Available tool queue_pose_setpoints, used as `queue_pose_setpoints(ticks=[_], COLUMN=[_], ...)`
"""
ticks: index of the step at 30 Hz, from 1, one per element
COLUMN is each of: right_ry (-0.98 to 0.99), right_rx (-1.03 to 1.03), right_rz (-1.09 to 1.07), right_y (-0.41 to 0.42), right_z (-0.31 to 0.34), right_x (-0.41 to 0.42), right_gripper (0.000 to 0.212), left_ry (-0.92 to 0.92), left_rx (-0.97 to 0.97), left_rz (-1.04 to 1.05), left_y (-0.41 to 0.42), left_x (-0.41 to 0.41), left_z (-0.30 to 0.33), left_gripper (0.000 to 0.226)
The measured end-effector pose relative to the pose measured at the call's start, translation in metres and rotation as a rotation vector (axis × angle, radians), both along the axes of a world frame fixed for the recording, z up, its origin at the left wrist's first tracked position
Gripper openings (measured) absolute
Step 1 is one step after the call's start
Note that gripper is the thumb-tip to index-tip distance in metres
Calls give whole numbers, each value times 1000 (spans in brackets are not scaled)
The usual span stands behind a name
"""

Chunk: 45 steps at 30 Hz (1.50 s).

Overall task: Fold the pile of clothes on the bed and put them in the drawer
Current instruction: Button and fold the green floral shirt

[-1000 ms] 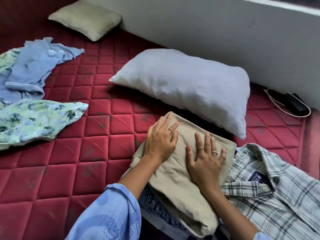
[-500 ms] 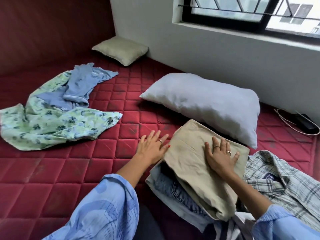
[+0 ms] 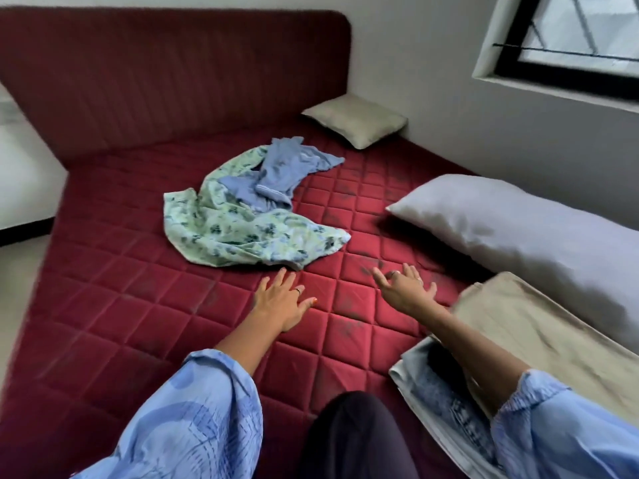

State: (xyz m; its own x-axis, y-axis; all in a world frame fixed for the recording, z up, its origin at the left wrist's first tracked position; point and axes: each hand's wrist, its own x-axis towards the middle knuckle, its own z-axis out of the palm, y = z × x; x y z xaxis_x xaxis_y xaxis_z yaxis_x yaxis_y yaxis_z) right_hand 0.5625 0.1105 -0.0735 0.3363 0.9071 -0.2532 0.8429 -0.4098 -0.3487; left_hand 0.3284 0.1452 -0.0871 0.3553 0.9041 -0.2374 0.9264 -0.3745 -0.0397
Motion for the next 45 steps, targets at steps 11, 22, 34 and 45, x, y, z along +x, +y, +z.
queue_pose_setpoints(ticks=[11, 22, 34, 45], right_ry=[-57, -241, -179, 285], right_rx=[-94, 32, 218, 476], right_rz=[371, 540, 400, 479], right_y=[82, 165, 240, 213], right_z=[-44, -87, -104, 72], right_x=[-132, -160, -174, -172], right_gripper=[65, 82, 42, 28], left_ry=[-154, -61, 9, -135], left_rx=[-81, -395, -349, -305], left_rz=[437, 501, 440, 506], left_y=[77, 102, 90, 92], left_x=[-138, -167, -170, -163], left_z=[-14, -104, -128, -74], left_gripper=[75, 99, 102, 89])
